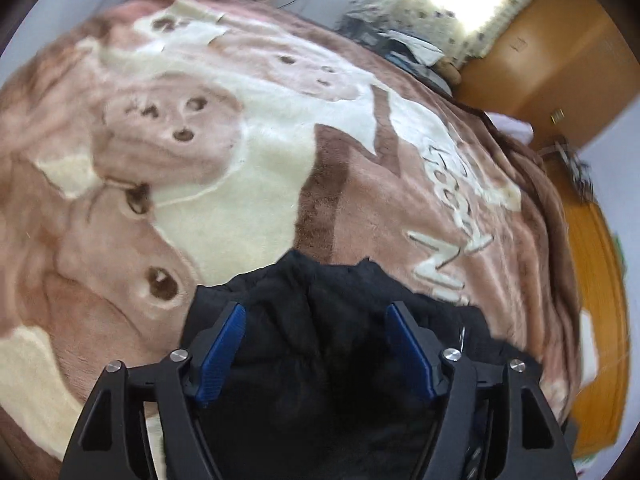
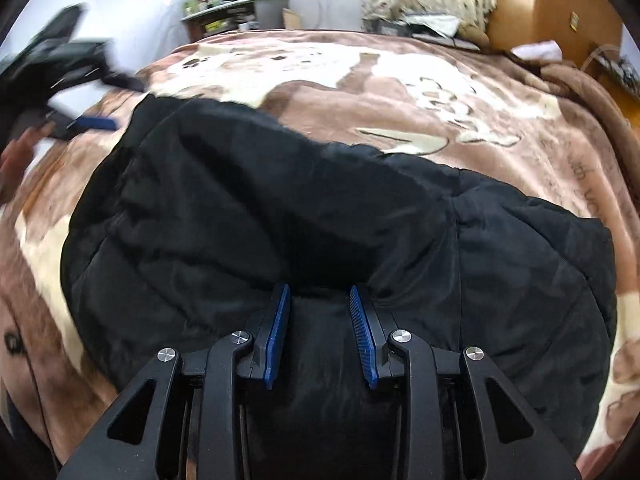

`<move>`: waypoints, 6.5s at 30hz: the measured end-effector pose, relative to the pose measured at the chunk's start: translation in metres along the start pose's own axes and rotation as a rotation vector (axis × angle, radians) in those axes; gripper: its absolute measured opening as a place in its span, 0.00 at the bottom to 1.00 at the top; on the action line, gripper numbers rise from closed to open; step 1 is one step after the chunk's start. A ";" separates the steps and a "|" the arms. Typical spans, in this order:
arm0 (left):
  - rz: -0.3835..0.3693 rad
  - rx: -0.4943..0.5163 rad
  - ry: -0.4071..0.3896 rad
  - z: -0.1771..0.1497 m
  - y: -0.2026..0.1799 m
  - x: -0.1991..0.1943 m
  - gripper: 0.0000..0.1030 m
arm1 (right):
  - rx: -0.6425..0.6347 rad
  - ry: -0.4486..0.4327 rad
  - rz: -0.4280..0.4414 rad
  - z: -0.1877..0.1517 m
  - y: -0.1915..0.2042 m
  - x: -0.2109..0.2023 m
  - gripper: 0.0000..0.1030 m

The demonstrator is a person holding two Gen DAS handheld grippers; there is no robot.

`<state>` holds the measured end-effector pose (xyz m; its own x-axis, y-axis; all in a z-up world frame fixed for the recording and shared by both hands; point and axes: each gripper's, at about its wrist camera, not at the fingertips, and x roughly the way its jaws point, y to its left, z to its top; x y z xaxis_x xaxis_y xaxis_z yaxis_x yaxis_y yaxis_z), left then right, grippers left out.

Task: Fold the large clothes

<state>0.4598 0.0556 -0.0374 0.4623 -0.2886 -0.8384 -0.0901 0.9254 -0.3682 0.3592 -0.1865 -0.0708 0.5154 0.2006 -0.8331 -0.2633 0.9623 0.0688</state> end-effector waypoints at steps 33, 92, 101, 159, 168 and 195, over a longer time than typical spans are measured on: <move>0.151 0.275 0.186 -0.063 -0.050 0.081 0.74 | 0.178 0.065 -0.131 0.011 -0.088 -0.010 0.32; 0.278 0.392 0.162 -0.093 -0.018 0.062 0.79 | 0.243 0.153 -0.161 -0.044 -0.105 -0.012 0.36; 0.116 0.267 0.113 -0.079 0.025 0.002 0.84 | 0.346 0.015 -0.052 -0.057 -0.135 -0.078 0.69; 0.333 0.533 -0.027 -0.120 0.036 0.022 0.91 | 0.449 0.218 0.433 -0.092 -0.177 0.027 0.99; 0.056 0.239 0.124 -0.094 0.091 0.031 0.97 | 0.423 0.237 0.434 -0.086 -0.167 0.031 0.93; -0.372 0.065 0.475 -0.061 0.117 0.128 1.00 | 0.415 0.246 0.460 -0.086 -0.177 0.035 0.93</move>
<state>0.4546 0.1113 -0.2126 0.0068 -0.6601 -0.7512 0.0629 0.7500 -0.6584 0.3537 -0.3652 -0.1597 0.2118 0.6068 -0.7661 -0.0512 0.7897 0.6113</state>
